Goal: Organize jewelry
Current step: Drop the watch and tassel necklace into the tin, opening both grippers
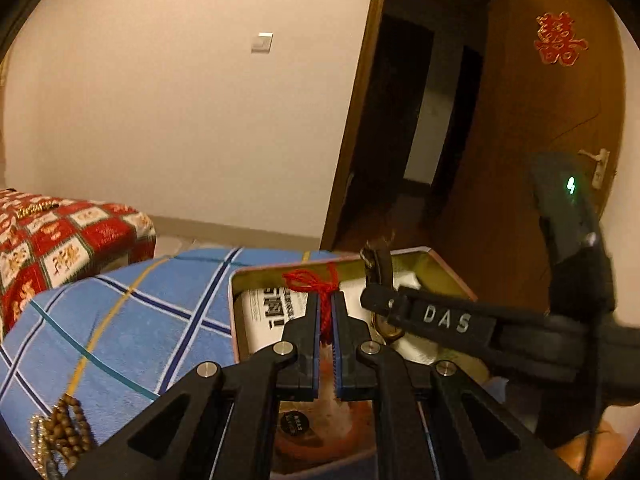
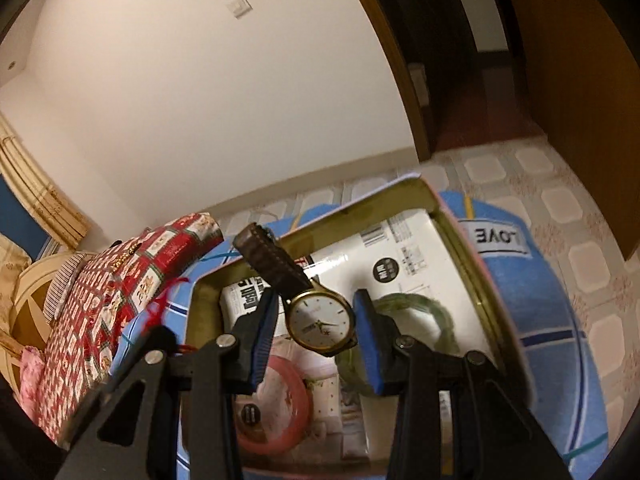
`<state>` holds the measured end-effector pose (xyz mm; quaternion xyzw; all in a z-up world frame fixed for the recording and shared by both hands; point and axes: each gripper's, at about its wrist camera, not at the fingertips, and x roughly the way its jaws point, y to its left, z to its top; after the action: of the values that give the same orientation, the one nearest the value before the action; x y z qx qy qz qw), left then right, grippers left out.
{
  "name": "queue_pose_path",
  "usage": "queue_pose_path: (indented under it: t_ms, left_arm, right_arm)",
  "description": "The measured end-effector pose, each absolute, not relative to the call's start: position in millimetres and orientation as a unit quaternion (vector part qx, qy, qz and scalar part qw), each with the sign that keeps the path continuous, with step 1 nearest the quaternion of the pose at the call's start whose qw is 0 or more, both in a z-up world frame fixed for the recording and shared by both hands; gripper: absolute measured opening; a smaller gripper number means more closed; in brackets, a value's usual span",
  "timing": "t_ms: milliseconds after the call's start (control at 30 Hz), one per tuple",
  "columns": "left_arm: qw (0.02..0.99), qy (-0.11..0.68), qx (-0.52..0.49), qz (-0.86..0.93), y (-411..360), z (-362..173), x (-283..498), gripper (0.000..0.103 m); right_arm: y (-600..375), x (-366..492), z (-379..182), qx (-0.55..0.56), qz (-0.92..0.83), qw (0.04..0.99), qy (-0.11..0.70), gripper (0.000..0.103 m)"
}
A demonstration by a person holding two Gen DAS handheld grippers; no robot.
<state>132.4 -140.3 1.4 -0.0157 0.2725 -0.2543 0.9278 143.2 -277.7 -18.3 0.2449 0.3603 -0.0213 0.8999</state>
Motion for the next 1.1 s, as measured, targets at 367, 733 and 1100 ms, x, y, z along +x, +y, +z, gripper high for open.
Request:
queue_pose_path:
  t_ms: [367, 733, 1100]
  left_arm:
    - [0.925, 0.308, -0.034, -0.221, -132.2, -15.1, 150.8, 0.032]
    - [0.956, 0.224, -0.005, -0.188, -121.7, 1.0, 103.5, 0.073]
    - [0.97, 0.21, -0.006, -0.123, -75.8, -0.6, 56.6, 0.073]
  right_arm:
    - [-293.5, 135.1, -20.6, 0.273, 0.016, 0.912, 0.307, 0.048]
    - [-325.4, 62.7, -2.4, 0.287, -0.121, 0.933, 0.18, 0.055]
    - [-305.1, 48.3, -2.2, 0.268, -0.148, 0.935, 0.179, 0.074]
